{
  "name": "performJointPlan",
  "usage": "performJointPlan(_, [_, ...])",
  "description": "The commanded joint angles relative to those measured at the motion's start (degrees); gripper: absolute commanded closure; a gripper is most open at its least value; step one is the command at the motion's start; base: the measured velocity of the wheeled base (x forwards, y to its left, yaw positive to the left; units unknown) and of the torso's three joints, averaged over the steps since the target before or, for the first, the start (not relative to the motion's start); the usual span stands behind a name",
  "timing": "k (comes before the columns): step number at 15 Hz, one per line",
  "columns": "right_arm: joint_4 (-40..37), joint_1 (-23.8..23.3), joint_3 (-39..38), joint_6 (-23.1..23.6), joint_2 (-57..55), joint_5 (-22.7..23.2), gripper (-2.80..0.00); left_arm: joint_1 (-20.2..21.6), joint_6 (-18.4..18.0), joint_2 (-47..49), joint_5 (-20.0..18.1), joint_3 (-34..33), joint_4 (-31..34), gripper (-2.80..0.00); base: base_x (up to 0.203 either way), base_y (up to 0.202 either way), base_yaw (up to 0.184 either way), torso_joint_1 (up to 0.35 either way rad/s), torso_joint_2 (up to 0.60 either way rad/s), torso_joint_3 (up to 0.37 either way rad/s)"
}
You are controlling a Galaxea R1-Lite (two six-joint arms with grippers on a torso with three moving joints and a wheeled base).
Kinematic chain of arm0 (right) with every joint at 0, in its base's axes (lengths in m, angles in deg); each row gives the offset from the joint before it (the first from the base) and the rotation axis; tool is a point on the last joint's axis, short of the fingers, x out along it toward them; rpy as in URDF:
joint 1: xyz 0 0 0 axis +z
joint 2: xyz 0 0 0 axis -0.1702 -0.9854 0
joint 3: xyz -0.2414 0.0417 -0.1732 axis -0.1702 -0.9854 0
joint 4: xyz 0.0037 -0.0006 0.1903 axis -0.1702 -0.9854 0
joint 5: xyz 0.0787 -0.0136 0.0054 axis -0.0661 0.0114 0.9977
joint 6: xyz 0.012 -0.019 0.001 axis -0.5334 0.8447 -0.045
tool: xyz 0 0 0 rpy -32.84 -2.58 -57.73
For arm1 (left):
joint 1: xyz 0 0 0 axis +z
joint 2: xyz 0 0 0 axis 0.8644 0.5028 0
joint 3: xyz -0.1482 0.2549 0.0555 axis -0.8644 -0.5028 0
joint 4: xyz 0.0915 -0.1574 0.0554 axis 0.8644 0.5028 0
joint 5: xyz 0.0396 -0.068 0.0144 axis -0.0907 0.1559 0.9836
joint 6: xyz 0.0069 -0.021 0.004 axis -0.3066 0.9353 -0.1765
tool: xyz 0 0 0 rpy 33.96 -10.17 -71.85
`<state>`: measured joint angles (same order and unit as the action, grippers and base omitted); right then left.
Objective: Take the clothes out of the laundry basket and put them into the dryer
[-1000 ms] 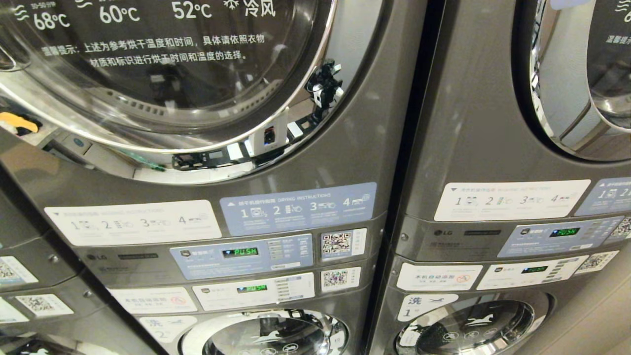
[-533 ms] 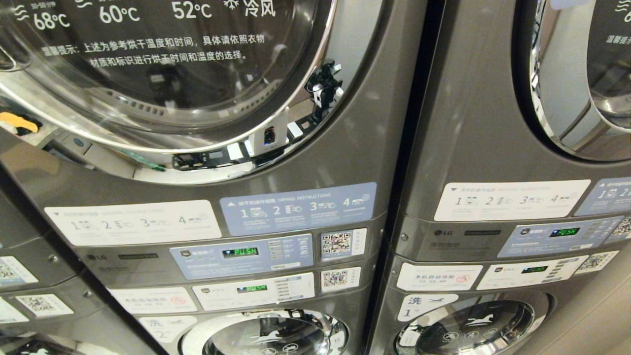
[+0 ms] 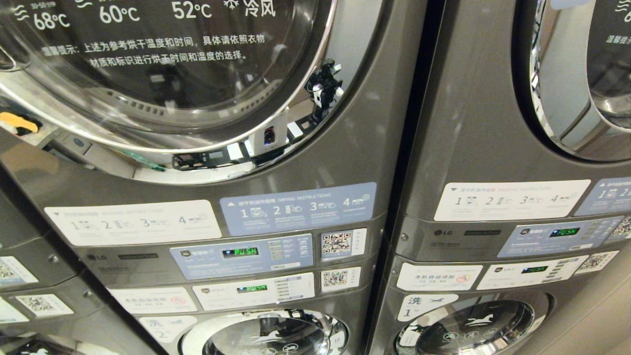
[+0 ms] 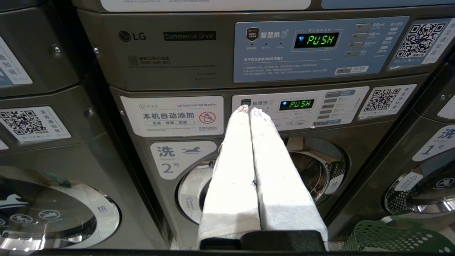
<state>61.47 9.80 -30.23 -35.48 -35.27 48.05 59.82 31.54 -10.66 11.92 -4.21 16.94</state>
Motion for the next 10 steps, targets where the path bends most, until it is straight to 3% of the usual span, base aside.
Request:
performJointPlan(1, [0.01,0.0,0.0,0.04,0.0,0.07,0.0,0.0,0.0,0.0,0.01,-0.09,-0.01,0.0,0.0,0.0,0.0,0.0,0.0,0.0])
performJointPlan(10, [0.01,0.0,0.0,0.04,-0.07,0.07,0.0,0.0,0.0,0.0,0.01,-0.09,-0.01,0.0,0.0,0.0,0.0,0.0,0.0,0.0])
